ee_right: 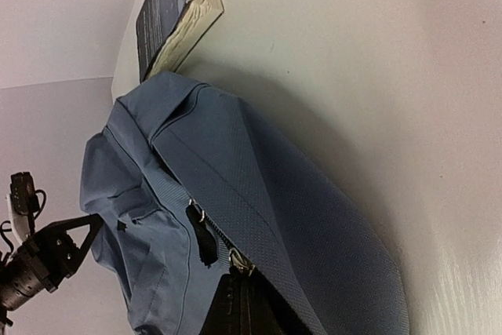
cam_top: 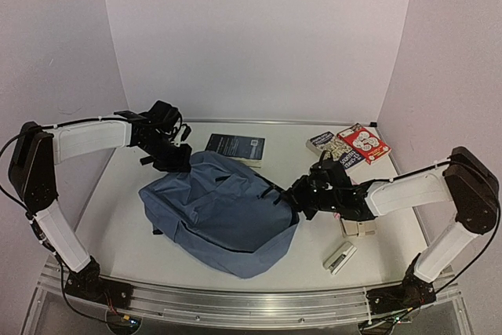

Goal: Pack the student bag
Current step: Unzip the student bag at the center of the board.

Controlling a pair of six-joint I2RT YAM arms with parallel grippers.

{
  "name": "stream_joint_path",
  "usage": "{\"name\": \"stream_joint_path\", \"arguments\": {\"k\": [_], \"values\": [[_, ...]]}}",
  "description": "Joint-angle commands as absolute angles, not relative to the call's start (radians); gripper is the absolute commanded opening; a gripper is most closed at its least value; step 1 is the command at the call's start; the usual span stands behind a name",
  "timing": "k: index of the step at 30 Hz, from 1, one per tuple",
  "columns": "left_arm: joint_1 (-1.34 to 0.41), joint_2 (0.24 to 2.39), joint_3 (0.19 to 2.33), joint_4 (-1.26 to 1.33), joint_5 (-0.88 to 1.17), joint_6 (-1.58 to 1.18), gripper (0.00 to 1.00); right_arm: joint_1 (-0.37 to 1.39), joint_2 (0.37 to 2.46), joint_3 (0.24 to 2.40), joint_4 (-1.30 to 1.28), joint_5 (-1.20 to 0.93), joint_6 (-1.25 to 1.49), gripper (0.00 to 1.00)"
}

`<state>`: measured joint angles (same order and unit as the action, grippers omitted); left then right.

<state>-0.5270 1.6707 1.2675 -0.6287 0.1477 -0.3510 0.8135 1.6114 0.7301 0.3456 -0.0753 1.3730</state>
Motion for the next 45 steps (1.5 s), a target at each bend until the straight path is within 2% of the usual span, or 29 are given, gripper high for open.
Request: {"name": "stream_joint_path", "arguments": {"k": [1, 11, 22, 24, 27, 29, 32, 35, 37, 40, 45], "values": [[-0.497, 1.678, 1.27, -0.619, 0.056, -0.375, 0.0, 0.808, 1.538, 0.7, 0.266, -0.141, 1.345, 0.0], [-0.497, 1.686, 1.267, -0.601, 0.042, -0.367, 0.0, 0.831, 1.416, 0.673, 0.143, -0.256, 1.31, 0.0], [-0.496, 1.636, 1.259, -0.556, 0.095, -0.283, 0.01, 0.843, 1.409, 0.703, -0.016, -0.402, 1.165, 0.0], [-0.497, 1.624, 1.284, -0.576, 0.114, -0.273, 0.1, 0.843, 1.403, 0.715, -0.062, -0.408, 1.132, 0.0], [-0.501, 1.588, 1.318, -0.584, 0.171, -0.255, 0.49, 0.843, 1.387, 0.721, -0.089, -0.403, 1.101, 0.0], [-0.513, 1.551, 1.325, -0.559, 0.232, -0.244, 0.68, 0.843, 1.38, 0.724, -0.092, -0.402, 1.091, 0.0], [-0.577, 1.54, 1.352, -0.548, 0.243, -0.304, 0.78, 0.844, 1.363, 0.728, -0.093, -0.386, 1.083, 0.0], [-0.676, 1.576, 1.403, -0.577, 0.192, -0.453, 0.82, 0.844, 1.339, 0.729, -0.093, -0.36, 1.081, 0.0], [-0.732, 1.595, 1.38, -0.527, 0.202, -0.561, 0.82, 0.843, 1.328, 0.727, -0.091, -0.348, 1.081, 0.0], [-0.778, 1.615, 1.314, -0.394, 0.248, -0.706, 0.92, 0.843, 1.318, 0.725, -0.092, -0.341, 1.075, 0.0], [-0.85, 1.701, 1.355, -0.389, 0.157, -0.748, 0.94, 0.844, 1.307, 0.719, -0.092, -0.336, 1.059, 0.0]]}}
